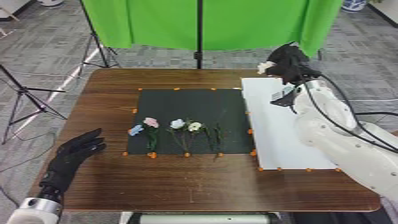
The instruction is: Arrange flowers
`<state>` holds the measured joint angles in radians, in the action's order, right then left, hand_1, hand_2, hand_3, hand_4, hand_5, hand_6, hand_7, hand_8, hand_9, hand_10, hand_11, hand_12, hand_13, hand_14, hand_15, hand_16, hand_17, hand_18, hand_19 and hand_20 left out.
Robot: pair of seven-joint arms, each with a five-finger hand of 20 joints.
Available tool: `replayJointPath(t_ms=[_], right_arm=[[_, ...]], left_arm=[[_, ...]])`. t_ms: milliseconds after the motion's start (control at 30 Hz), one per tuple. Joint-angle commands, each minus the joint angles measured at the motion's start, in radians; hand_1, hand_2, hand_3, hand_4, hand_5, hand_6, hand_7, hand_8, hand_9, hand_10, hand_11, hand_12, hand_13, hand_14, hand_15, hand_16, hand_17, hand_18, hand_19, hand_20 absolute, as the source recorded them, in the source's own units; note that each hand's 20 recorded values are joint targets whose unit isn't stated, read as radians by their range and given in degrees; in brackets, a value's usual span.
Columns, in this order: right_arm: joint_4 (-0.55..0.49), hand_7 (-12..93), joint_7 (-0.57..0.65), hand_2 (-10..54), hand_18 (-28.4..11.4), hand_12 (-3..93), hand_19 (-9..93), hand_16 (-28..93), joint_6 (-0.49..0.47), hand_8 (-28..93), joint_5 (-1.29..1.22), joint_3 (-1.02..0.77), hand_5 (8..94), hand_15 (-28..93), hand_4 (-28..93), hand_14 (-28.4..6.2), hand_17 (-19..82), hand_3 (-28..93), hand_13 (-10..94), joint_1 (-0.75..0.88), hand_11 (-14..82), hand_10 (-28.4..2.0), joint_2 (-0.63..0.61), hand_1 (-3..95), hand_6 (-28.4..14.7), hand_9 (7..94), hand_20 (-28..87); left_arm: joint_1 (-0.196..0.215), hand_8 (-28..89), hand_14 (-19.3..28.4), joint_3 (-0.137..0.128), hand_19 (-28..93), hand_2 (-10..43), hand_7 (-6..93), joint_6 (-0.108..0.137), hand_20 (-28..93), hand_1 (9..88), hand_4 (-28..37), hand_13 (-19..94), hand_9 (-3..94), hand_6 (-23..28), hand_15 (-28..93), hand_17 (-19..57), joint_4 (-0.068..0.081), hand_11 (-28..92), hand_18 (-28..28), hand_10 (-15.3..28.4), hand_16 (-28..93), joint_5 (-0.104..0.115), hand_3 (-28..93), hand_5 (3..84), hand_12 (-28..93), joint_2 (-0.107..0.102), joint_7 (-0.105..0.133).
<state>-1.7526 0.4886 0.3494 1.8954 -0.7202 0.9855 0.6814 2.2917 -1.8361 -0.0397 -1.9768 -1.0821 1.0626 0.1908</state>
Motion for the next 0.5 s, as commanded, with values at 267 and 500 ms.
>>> replayJointPath(t_ms=[267, 500], right_arm=[[0.025, 20, -0.024, -9.5, -13.2, 39.3, 93, 39, -0.121, 8, 0.023, 0.171, 77.8, 59, -15, -1.3, 64, 55, 91, -0.020, 7.6, -9.2, 0.219, 59.9, 0.3, 90.4, 53], [0.010, 19, -0.021, -9.5, -13.6, 36.1, 93, 39, -0.185, 8, 0.040, 0.185, 76.2, 59, -14, -1.6, 64, 54, 91, -0.013, 12.3, -10.1, 0.213, 56.4, -0.2, 87.4, 54]], left_arm=[[-0.002, -6, 17.1, 0.005, 8, -9.5, 9.9, -0.016, 19, 36.4, -11.2, 36, 40.5, 4.1, 18, 7.8, 0.009, 17, 14.1, 12.2, 3, -0.010, 62, 41.5, 13, 0.012, -0.018], [-0.004, -6, 17.1, 0.005, 8, -9.5, 9.9, -0.022, 19, 36.2, -11.1, 35, 40.4, 4.1, 18, 7.5, 0.013, 17, 14.3, 12.2, 3, -0.008, 62, 41.5, 13, 0.010, -0.018]])
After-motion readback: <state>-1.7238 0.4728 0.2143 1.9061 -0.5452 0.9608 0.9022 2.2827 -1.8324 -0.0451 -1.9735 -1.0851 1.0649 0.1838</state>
